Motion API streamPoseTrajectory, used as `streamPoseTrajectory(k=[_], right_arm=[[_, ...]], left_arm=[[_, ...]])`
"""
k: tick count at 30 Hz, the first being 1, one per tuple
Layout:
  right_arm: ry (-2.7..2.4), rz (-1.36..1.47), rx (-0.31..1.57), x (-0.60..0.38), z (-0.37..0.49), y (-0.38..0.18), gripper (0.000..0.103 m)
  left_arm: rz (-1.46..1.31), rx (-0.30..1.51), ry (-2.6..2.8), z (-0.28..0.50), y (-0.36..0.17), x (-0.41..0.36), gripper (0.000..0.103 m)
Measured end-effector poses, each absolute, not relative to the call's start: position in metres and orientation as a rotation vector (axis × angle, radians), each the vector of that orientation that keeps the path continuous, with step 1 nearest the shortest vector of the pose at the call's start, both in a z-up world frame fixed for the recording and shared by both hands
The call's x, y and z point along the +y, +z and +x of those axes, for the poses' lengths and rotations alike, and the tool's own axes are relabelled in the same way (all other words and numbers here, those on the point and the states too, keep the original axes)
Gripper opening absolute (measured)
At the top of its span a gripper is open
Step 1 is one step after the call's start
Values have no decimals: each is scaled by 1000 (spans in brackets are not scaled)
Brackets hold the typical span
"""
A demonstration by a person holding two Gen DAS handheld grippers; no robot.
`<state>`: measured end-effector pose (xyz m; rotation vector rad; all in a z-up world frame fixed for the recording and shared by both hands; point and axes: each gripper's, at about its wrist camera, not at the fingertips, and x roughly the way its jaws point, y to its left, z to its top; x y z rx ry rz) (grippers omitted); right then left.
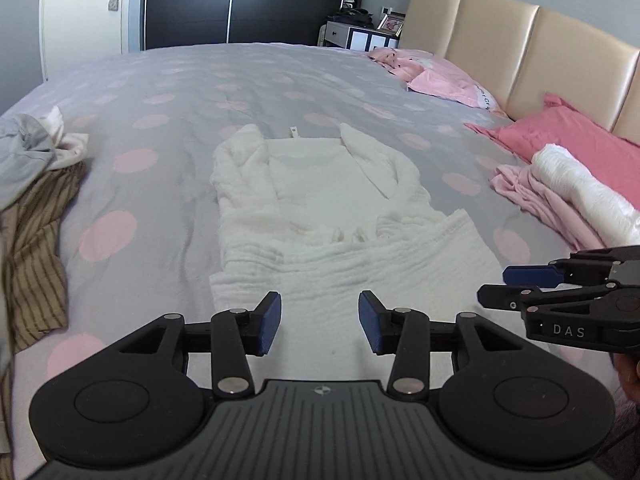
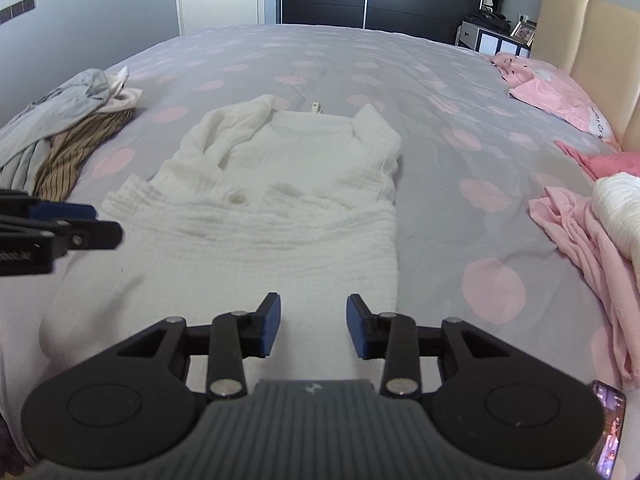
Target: Fold clothes
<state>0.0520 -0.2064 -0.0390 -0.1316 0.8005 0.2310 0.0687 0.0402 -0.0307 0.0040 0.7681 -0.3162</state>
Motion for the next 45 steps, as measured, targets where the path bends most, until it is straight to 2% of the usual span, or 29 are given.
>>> streamPoseTrajectory(k=[2,4,9,11,13,14,15,16,18,21,26,32,34,37,39,42,45], right_arm=[[198,-104,817,-217,51,-42,41],[160,-45,836,-232,53,-44,46],[131,100,878,-261,58,-50,47],[157,179,908,-268,58,-53,44],[187,244,944,-271,55,-57,37],[199,269,963,-273,53,-59,34],[208,286,985,-274,51,-62,30],[213,297,1006,-274,50,-64,25],[225,302,1029,-272,48,-68,10],[213,273,1032,-270,44,-62,8],[198,252,1060,-271,37,-58,7],[192,260,1078,-272,46,-68,8],[192,240,1072,-270,46,-67,13],[183,195,1051,-267,43,-63,19],[170,164,1029,-265,40,-60,25],[146,118,989,-262,37,-54,27],[121,43,931,-257,32,-46,28]], left_arm=[[1,766,-298,65,-32,47,45],[-24,772,-282,68,-36,57,45],[-113,798,-275,84,-46,77,46],[-166,816,-296,96,-52,83,46],[-186,818,-308,100,-54,86,44],[-189,819,-316,102,-55,85,38],[-186,821,-325,104,-55,84,28],[-181,824,-335,106,-56,82,24],[-163,826,-349,108,-57,79,8],[-143,800,-368,112,-50,74,3],[-123,743,-391,120,-35,68,3],[-86,823,-355,137,-65,61,4],[-91,819,-352,134,-65,61,4],[-100,813,-348,129,-66,62,14],[-107,806,-342,126,-63,64,27],[-68,777,-313,110,-51,64,40],[-5,743,-287,90,-37,62,40]])
